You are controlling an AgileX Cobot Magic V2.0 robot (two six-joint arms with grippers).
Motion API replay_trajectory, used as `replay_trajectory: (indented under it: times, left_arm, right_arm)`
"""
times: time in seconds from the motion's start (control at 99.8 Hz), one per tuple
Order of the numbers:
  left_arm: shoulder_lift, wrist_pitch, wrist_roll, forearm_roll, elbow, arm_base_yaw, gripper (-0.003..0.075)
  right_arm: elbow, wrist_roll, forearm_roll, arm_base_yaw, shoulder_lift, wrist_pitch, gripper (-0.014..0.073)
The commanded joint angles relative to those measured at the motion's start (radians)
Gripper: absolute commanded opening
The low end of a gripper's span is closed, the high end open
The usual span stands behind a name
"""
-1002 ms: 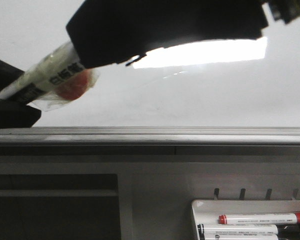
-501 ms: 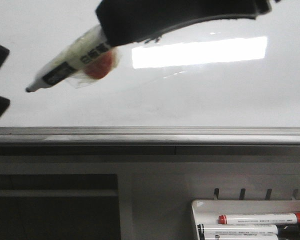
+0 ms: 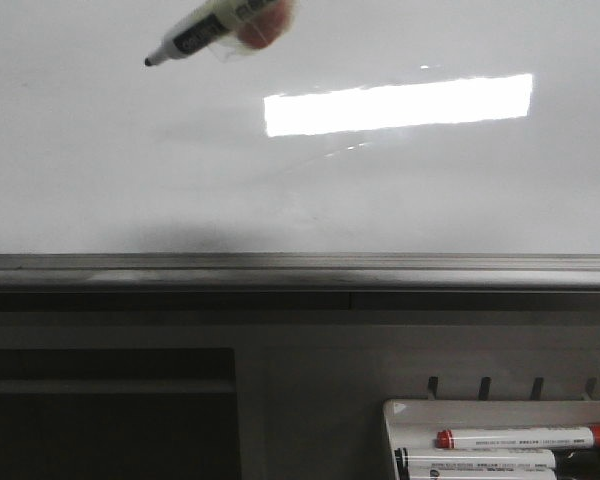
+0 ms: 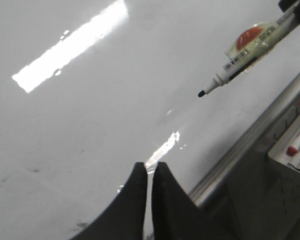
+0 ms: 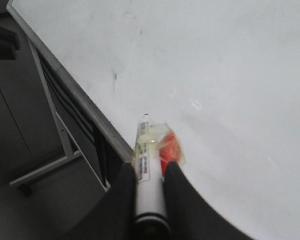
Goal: Write number 2 on whiteboard
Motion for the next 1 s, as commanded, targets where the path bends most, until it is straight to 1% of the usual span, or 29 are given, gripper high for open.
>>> replay_trajectory:
  times: [0.0, 0.1, 0.271, 0.291, 0.641, 0.992]
  left_arm:
    - [0.002, -0.031, -0.078, 0.081, -0.035, -0.009, -0.002]
    - [0.002, -0.027, -0.078, 0.081, -0.035, -0.009, -0.002]
    - [0.002, -0.027, -0.08, 0.081, -0.035, -0.009, -0.002]
    - [0.002, -0.027, -0.079, 0.081, -0.035, -0.009, -0.002]
    - [0.002, -0.027, -0.084, 0.081, -0.035, -0.009, -0.002]
    - [0.002, -0.027, -0.084, 0.081, -0.035, -0.009, -0.002]
  right_arm:
    - [-0.078, -0.008, -0.017, -0.018, 0.02, -0.038, -0.0077]
    - [-0.144, -0.008, -0.025, -0.031, 0.074, 0.019, -0.0077]
    - [-0.216, -0.008, -0.035, -0.041, 0.161, 0.033, -0.0077]
    - [-0.232, -0.008, -0.045, -0.054, 0.185, 0.035, -0.0077]
    - [-0.297, -0.008, -0.064, -0.065, 0.266, 0.055, -0.0077]
    - [-0.4, -0.008, -0.084, -0.162, 0.305, 0.067, -0.0076]
